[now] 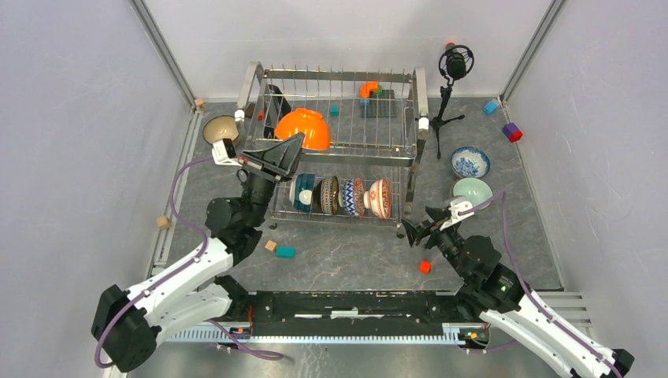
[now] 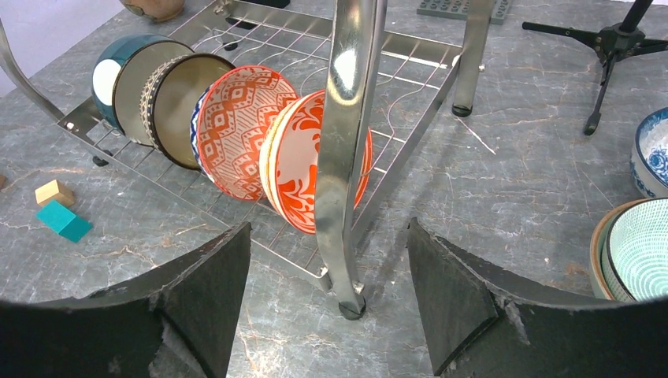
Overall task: Unload the bowls from the dish rack
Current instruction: Pick up the bowl from the dish rack.
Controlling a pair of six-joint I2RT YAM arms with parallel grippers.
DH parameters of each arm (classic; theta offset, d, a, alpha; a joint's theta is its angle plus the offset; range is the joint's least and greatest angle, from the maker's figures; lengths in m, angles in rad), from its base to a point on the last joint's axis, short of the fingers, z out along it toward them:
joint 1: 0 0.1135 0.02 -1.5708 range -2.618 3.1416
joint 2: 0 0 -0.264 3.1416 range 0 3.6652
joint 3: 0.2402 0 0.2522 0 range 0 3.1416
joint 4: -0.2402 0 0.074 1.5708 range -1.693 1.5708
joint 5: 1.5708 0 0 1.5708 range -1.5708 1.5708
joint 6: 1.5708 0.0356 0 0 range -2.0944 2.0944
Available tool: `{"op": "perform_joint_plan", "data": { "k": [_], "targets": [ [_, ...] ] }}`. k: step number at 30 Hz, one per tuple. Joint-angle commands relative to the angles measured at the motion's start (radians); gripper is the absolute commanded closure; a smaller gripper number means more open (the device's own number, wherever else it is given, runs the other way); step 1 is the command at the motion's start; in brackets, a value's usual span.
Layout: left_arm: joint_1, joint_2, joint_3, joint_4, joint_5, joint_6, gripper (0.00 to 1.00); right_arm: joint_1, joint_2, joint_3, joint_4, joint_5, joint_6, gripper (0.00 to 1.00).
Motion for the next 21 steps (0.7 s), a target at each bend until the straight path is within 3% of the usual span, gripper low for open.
{"op": "perform_joint_plan", "data": {
  "k": [1, 12, 21],
  "targets": [
    [0.001, 0.016, 0.063, 0.102, 0.025, 0.025, 0.97, 0.005, -0.016, -0.005, 0.016, 0.013, -0.004, 0.22],
    [0.001, 0.062, 0.162, 0.152, 0.043, 0.056, 0.98, 0.005, -0.017, -0.001, 0.011, 0.014, -0.004, 0.22],
    [0.001, 0.015, 0.325, -0.047, 0.143, 0.126, 0.98, 0.004, -0.015, 0.003, 0.008, 0.017, -0.002, 0.22]
  ]
}}
